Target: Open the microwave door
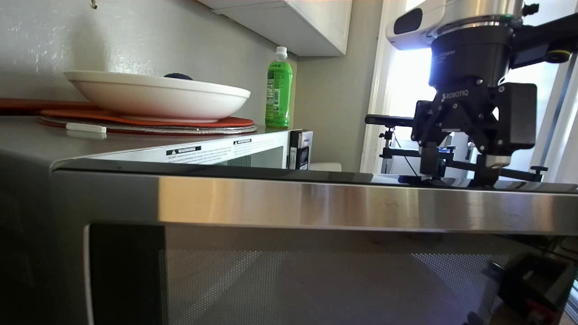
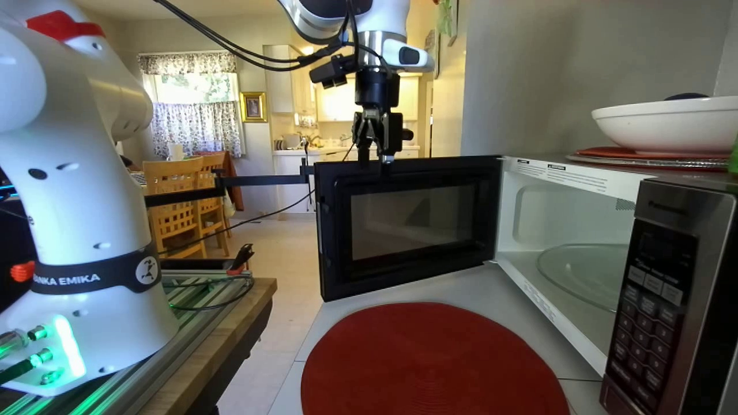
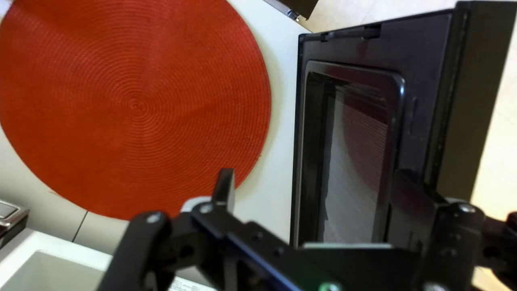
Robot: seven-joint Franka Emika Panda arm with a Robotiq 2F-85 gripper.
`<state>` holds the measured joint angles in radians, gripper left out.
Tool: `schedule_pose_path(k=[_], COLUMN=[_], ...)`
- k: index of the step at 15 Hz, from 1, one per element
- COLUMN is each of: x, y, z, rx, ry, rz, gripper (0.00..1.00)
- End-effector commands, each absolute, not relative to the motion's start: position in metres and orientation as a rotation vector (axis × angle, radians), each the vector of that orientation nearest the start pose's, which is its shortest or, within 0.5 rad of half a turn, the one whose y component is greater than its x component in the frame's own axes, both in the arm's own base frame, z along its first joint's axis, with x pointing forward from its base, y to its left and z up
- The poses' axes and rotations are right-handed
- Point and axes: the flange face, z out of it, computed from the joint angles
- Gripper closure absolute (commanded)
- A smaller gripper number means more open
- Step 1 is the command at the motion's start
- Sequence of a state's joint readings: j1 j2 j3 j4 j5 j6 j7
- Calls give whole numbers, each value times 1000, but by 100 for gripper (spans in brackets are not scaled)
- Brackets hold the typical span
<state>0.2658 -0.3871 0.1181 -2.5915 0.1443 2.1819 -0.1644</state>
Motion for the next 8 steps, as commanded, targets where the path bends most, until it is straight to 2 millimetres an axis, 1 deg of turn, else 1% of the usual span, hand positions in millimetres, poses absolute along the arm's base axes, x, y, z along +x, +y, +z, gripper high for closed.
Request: schedule_pose_path(k=[1, 8], x=[370, 362], y=[163, 175], z=[388, 386], rx=[-2924, -2781], ry=[-741, -832], rz=[75, 96], gripper=[0, 0])
